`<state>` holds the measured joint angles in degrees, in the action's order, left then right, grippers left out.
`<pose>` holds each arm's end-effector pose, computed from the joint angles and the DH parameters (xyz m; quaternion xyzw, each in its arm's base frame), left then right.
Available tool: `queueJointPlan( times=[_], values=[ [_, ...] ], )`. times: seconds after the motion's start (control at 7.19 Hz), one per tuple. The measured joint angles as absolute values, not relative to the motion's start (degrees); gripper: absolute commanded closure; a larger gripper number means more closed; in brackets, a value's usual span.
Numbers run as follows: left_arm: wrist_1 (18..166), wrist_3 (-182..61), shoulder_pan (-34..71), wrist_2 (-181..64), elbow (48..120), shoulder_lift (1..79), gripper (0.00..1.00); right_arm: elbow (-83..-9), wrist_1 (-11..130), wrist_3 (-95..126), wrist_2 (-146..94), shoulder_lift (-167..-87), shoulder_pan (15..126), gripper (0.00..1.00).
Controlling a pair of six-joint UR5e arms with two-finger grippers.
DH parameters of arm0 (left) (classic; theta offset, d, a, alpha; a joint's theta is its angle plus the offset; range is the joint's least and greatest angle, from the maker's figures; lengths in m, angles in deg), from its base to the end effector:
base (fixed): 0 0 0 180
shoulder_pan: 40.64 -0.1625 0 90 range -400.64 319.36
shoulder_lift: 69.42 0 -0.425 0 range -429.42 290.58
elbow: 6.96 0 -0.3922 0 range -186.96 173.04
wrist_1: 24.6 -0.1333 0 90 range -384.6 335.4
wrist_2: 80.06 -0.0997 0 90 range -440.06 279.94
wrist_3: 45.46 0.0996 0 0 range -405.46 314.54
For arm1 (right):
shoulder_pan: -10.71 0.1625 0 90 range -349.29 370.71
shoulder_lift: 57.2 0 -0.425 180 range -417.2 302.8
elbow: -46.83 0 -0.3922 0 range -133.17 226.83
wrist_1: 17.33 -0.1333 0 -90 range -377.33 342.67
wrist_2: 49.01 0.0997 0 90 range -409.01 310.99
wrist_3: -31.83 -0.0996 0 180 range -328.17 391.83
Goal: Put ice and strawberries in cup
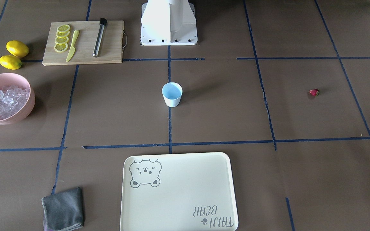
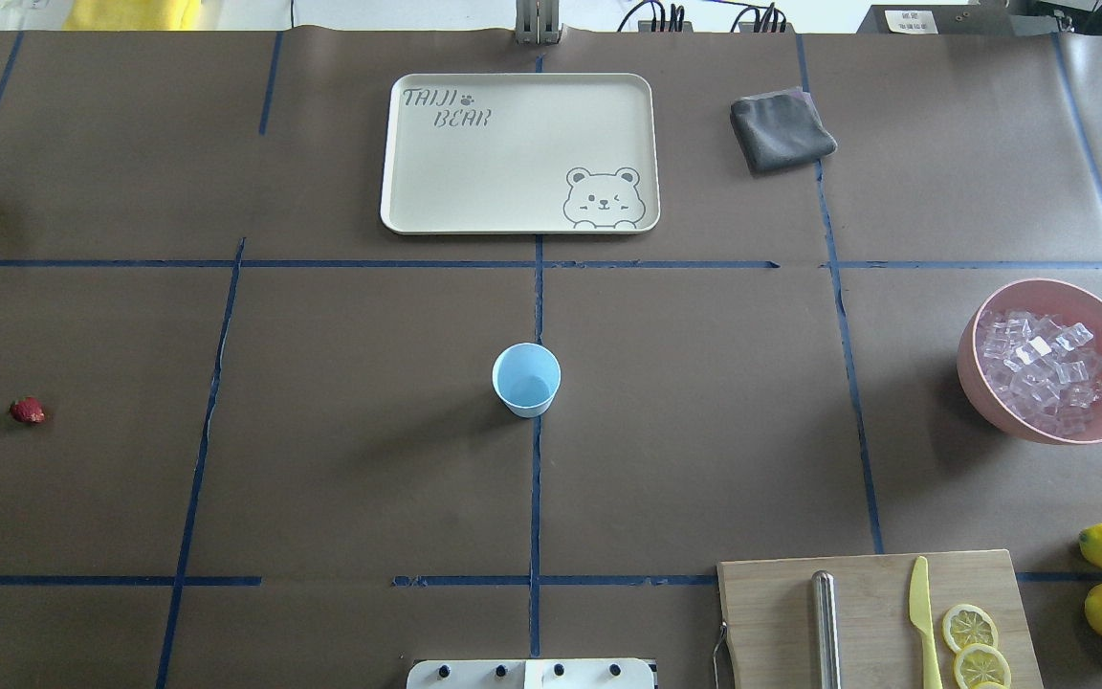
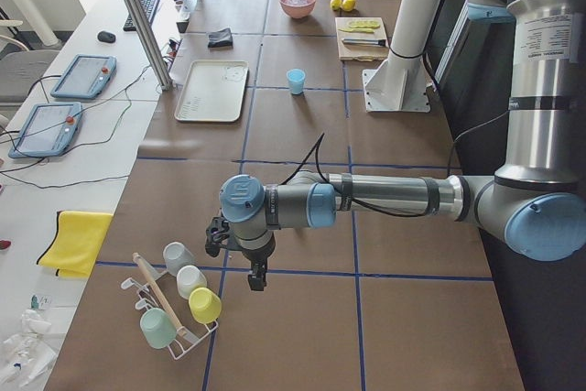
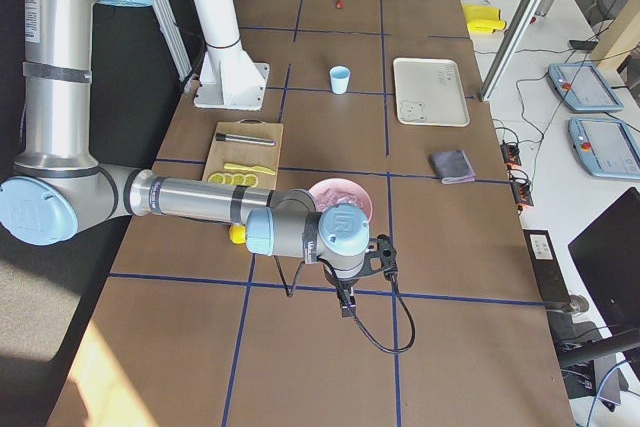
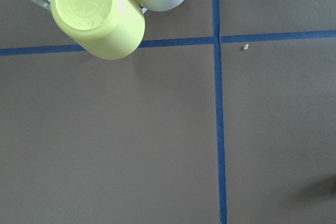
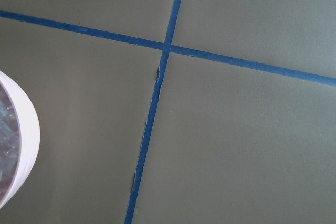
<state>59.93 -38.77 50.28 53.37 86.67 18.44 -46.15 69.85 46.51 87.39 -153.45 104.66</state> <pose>-0.0724 -0.4695 0.6561 -0.0077 0.3711 0.0339 0.9279 0.0916 -0.4392 0.6768 0.0602 -0.3893 -0.0844 0.9152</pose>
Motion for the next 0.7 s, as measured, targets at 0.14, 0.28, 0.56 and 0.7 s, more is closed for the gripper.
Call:
queueJointPlan(
  times=[0.14, 0.28, 0.56, 0.7],
  values=[
    [59.93, -38.78, 50.25, 53.32, 86.67, 18.46, 0.0, -46.21, 69.82, 46.54, 87.38, -153.39, 104.69, 0.0],
    [59.89, -38.78, 50.24, 53.24, 86.68, 18.46, 0.0, -46.18, 69.75, 46.62, 87.32, -153.35, 104.75, 0.0],
    [59.89, -38.78, 50.24, 52.61, 86.66, 18.47, 0.0, -46.02, 69.7, 46.67, 87.18, -153.29, 104.77, 0.0],
    [59.9, -38.78, 50.24, 51.78, 86.65, 18.47, 0.0, -46.01, 69.69, 46.66, 87.15, -153.18, 104.76, 0.0]
  ],
)
